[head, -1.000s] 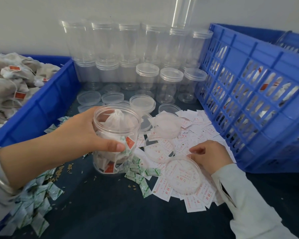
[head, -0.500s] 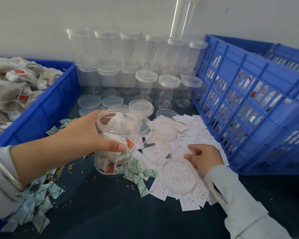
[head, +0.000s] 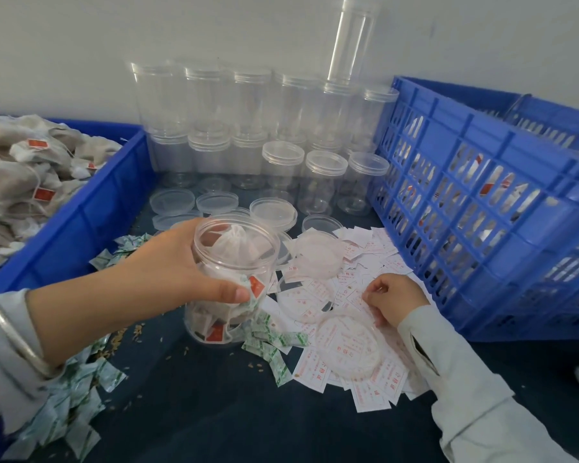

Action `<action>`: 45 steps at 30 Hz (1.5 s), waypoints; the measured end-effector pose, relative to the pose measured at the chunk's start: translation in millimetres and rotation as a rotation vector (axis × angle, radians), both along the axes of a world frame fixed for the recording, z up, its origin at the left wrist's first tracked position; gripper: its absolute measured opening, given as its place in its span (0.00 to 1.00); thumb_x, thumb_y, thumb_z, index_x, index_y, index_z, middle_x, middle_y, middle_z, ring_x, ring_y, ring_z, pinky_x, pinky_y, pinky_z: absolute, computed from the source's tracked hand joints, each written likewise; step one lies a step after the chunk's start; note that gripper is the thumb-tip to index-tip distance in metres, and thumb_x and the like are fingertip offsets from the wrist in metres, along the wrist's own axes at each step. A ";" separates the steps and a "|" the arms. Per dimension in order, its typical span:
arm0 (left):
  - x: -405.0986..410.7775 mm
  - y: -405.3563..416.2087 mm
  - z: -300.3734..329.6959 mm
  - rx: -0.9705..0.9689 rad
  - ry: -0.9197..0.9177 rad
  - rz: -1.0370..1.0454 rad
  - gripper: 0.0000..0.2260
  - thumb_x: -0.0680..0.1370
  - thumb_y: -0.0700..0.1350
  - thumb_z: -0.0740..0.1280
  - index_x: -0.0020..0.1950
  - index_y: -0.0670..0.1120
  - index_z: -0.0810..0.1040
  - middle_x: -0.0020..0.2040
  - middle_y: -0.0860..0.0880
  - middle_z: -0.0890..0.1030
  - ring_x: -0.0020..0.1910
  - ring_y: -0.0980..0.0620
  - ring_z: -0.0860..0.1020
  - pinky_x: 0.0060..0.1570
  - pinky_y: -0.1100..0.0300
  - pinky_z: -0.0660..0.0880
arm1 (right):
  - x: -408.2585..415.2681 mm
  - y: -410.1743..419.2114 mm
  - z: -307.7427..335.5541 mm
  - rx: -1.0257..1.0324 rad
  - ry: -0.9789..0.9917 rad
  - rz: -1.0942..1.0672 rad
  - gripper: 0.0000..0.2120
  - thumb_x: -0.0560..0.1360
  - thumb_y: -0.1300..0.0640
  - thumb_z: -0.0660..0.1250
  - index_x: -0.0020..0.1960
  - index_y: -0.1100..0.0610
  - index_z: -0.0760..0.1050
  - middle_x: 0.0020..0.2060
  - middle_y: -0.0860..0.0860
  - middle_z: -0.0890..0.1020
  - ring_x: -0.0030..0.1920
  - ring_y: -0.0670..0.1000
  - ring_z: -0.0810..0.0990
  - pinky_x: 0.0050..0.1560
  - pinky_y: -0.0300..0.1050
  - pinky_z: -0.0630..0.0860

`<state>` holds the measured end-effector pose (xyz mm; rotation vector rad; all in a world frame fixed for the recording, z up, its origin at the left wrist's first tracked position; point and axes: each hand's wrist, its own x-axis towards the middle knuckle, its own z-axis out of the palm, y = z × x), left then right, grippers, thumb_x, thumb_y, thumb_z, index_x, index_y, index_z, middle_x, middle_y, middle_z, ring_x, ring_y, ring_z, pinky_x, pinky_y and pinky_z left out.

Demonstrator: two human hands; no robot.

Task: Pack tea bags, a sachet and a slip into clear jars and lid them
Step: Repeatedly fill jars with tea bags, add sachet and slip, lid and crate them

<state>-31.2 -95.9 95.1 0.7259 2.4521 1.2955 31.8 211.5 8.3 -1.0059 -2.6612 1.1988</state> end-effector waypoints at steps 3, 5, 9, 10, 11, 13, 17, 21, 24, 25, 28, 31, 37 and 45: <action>-0.8 -0.9 -1.4 -0.016 0.002 0.010 0.37 0.49 0.65 0.78 0.56 0.63 0.73 0.49 0.71 0.79 0.46 0.72 0.77 0.44 0.69 0.71 | -5.1 1.7 3.8 0.042 -0.036 0.016 0.02 0.76 0.61 0.65 0.47 0.56 0.76 0.40 0.52 0.78 0.31 0.54 0.77 0.40 0.46 0.79; -2.7 -2.1 -2.7 -0.035 0.000 0.013 0.43 0.47 0.67 0.78 0.60 0.62 0.72 0.51 0.66 0.80 0.50 0.66 0.79 0.51 0.62 0.75 | -5.8 2.0 4.6 0.068 -0.047 0.025 0.03 0.76 0.61 0.65 0.44 0.56 0.77 0.34 0.53 0.80 0.29 0.53 0.77 0.39 0.44 0.78; -5.3 -3.7 -4.0 -0.045 0.006 0.023 0.46 0.46 0.69 0.77 0.62 0.62 0.71 0.53 0.65 0.80 0.53 0.63 0.78 0.57 0.55 0.76 | -2.3 -1.9 9.1 0.062 -0.029 0.016 0.08 0.76 0.63 0.62 0.39 0.56 0.75 0.30 0.54 0.80 0.26 0.51 0.75 0.35 0.43 0.77; -5.3 -4.8 -3.9 -0.044 0.005 0.009 0.45 0.47 0.69 0.77 0.62 0.62 0.71 0.53 0.65 0.80 0.53 0.64 0.78 0.57 0.55 0.75 | -0.5 -4.0 13.5 0.017 0.029 0.001 0.09 0.76 0.65 0.62 0.39 0.57 0.75 0.30 0.55 0.79 0.25 0.50 0.75 0.30 0.42 0.76; -5.2 -5.2 -3.9 -0.047 0.005 -0.006 0.44 0.48 0.69 0.78 0.62 0.63 0.71 0.54 0.65 0.80 0.53 0.64 0.79 0.57 0.55 0.75 | 0.7 -6.9 20.0 -0.047 0.117 -0.010 0.10 0.77 0.66 0.61 0.39 0.57 0.75 0.30 0.55 0.79 0.24 0.49 0.75 0.28 0.41 0.75; -6.3 -5.4 -4.4 -0.048 0.005 -0.013 0.43 0.49 0.69 0.78 0.62 0.64 0.71 0.54 0.65 0.80 0.54 0.63 0.78 0.57 0.55 0.76 | 0.7 -17.7 39.5 -0.180 0.352 0.007 0.09 0.77 0.66 0.62 0.40 0.58 0.75 0.32 0.55 0.80 0.25 0.46 0.76 0.26 0.42 0.76; -6.6 -2.1 -5.1 -0.047 -0.007 -0.031 0.45 0.48 0.69 0.78 0.63 0.63 0.70 0.55 0.64 0.79 0.55 0.63 0.78 0.59 0.54 0.75 | -0.7 -57.9 88.2 -0.288 0.785 0.221 0.10 0.77 0.66 0.63 0.40 0.55 0.74 0.31 0.48 0.82 0.28 0.44 0.78 0.25 0.37 0.76; -3.4 -0.4 -5.2 -0.040 -0.008 -0.017 0.45 0.48 0.68 0.78 0.63 0.62 0.69 0.55 0.64 0.80 0.55 0.63 0.78 0.59 0.55 0.75 | 2.4 -103.2 114.8 -0.249 0.921 0.564 0.07 0.73 0.59 0.66 0.41 0.48 0.76 0.37 0.48 0.84 0.35 0.46 0.82 0.31 0.39 0.78; -1.9 0.4 -3.6 -0.036 -0.007 -0.016 0.43 0.49 0.66 0.79 0.62 0.63 0.69 0.54 0.64 0.80 0.53 0.63 0.79 0.56 0.57 0.76 | -0.6 -118.7 112.5 0.039 0.823 0.698 0.06 0.71 0.56 0.67 0.40 0.45 0.76 0.35 0.41 0.82 0.39 0.41 0.80 0.39 0.36 0.77; -1.7 0.1 -3.3 -0.036 0.001 -0.024 0.43 0.49 0.65 0.79 0.62 0.63 0.69 0.54 0.65 0.79 0.53 0.65 0.78 0.55 0.60 0.76 | -1.4 -119.4 109.7 0.137 0.786 0.731 0.04 0.71 0.56 0.67 0.40 0.47 0.77 0.34 0.38 0.80 0.40 0.40 0.79 0.42 0.33 0.75; 0.0 -1.2 -2.1 -0.049 0.039 -0.032 0.42 0.50 0.64 0.78 0.61 0.66 0.68 0.53 0.72 0.76 0.52 0.72 0.75 0.47 0.75 0.71 | -1.7 -115.7 103.1 0.295 0.688 0.765 0.05 0.70 0.55 0.66 0.41 0.53 0.81 0.37 0.39 0.77 0.44 0.41 0.75 0.46 0.31 0.70; 1.4 -2.1 -2.7 -0.059 0.068 -0.034 0.41 0.49 0.66 0.77 0.60 0.68 0.66 0.53 0.75 0.74 0.53 0.74 0.73 0.46 0.75 0.70 | 1.9 -113.3 100.2 0.322 0.685 0.786 0.06 0.70 0.56 0.65 0.42 0.55 0.81 0.38 0.42 0.77 0.43 0.43 0.74 0.48 0.33 0.69; 2.1 1.0 0.2 -0.010 0.104 -0.048 0.40 0.50 0.62 0.79 0.60 0.67 0.68 0.54 0.72 0.75 0.52 0.71 0.75 0.45 0.74 0.72 | 7.7 -113.6 105.2 0.310 0.732 0.789 0.16 0.72 0.46 0.63 0.48 0.56 0.82 0.46 0.49 0.77 0.50 0.46 0.75 0.54 0.39 0.71; 12.1 27.2 31.4 0.135 0.257 -0.035 0.38 0.52 0.61 0.80 0.58 0.71 0.68 0.55 0.70 0.76 0.54 0.70 0.75 0.42 0.80 0.70 | 19.9 -102.9 135.2 0.544 0.731 0.926 0.19 0.74 0.44 0.63 0.47 0.58 0.82 0.44 0.49 0.83 0.48 0.51 0.78 0.50 0.55 0.75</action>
